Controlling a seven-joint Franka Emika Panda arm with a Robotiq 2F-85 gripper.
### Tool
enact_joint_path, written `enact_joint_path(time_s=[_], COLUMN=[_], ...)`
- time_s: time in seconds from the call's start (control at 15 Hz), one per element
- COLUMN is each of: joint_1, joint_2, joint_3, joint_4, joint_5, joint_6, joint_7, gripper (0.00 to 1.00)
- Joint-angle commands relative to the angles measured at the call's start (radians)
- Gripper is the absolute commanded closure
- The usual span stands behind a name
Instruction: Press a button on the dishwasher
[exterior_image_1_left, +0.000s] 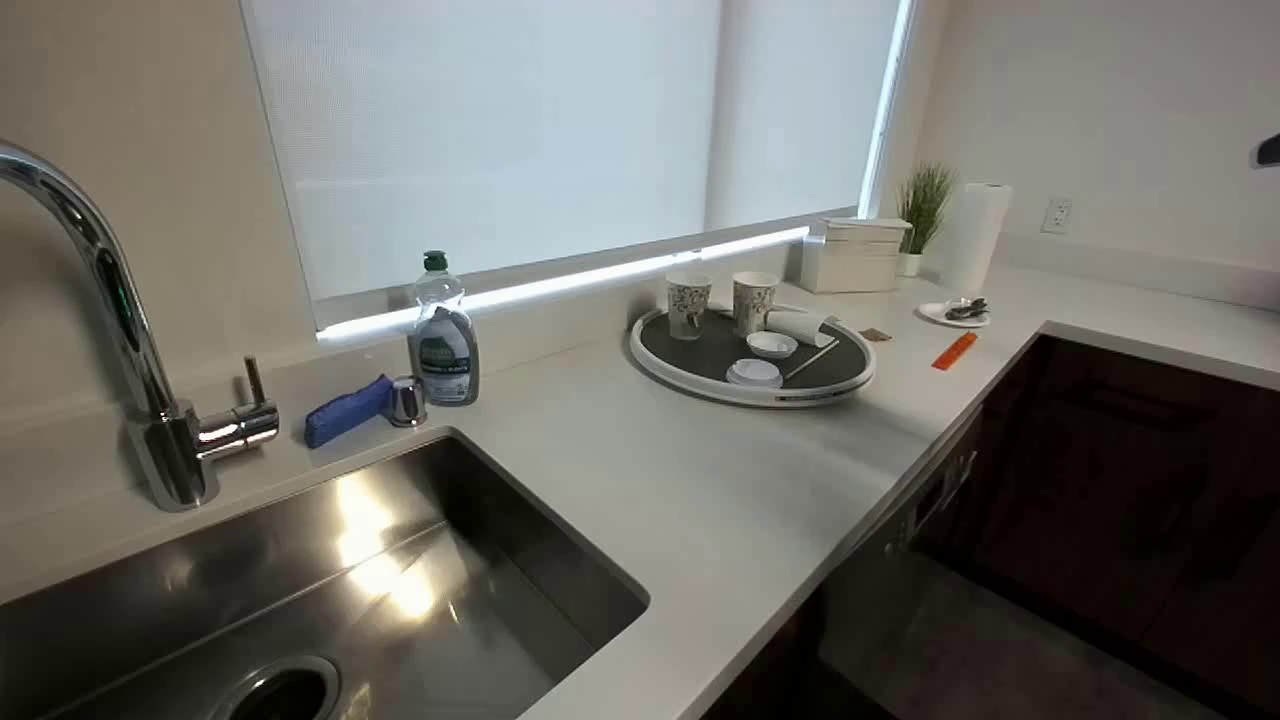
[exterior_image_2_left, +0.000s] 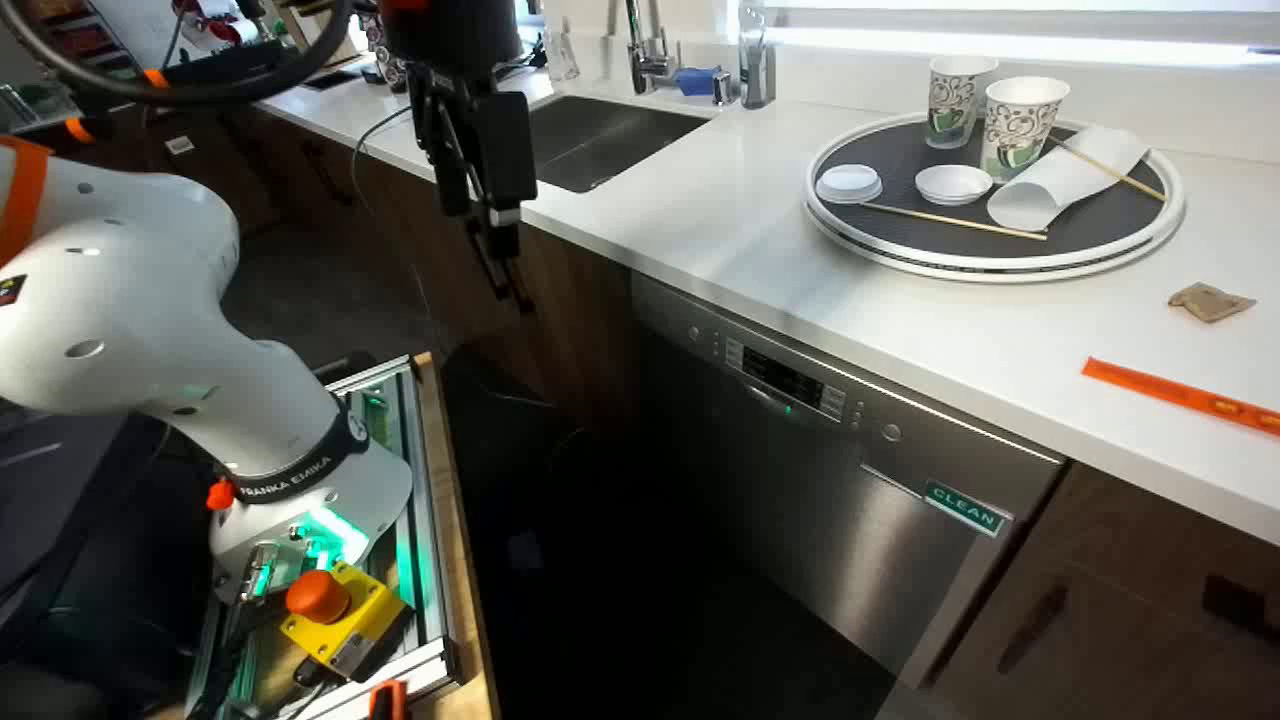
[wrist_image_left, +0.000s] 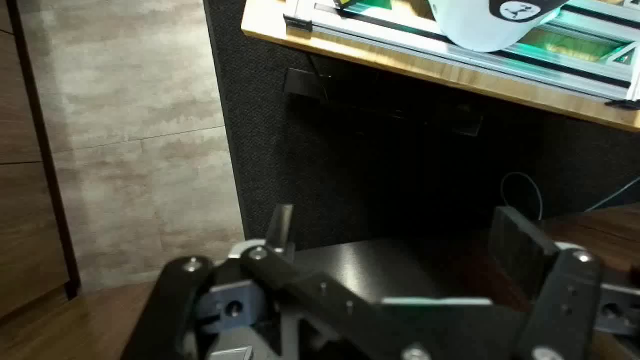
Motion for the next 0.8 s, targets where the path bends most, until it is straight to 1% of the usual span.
enact_joint_path(time_s=[0.0, 0.53, 0.67, 0.73], joint_1=[0.013, 0.013, 0.018, 0.008], joint_2=[-0.001, -0.001, 0.041, 0.061], joint_3=[-0.010, -0.010, -0.046, -0.059], joint_4=[0.002, 0.002, -0.009, -0.024], joint_5=[-0.005, -0.005, 0.017, 0.002], joint_6=[-0.003, -0.003, 0.039, 0.081], joint_7=[0.007, 0.007, -0.016, -0.008], gripper=[0.00, 0.00, 0.00, 0.00])
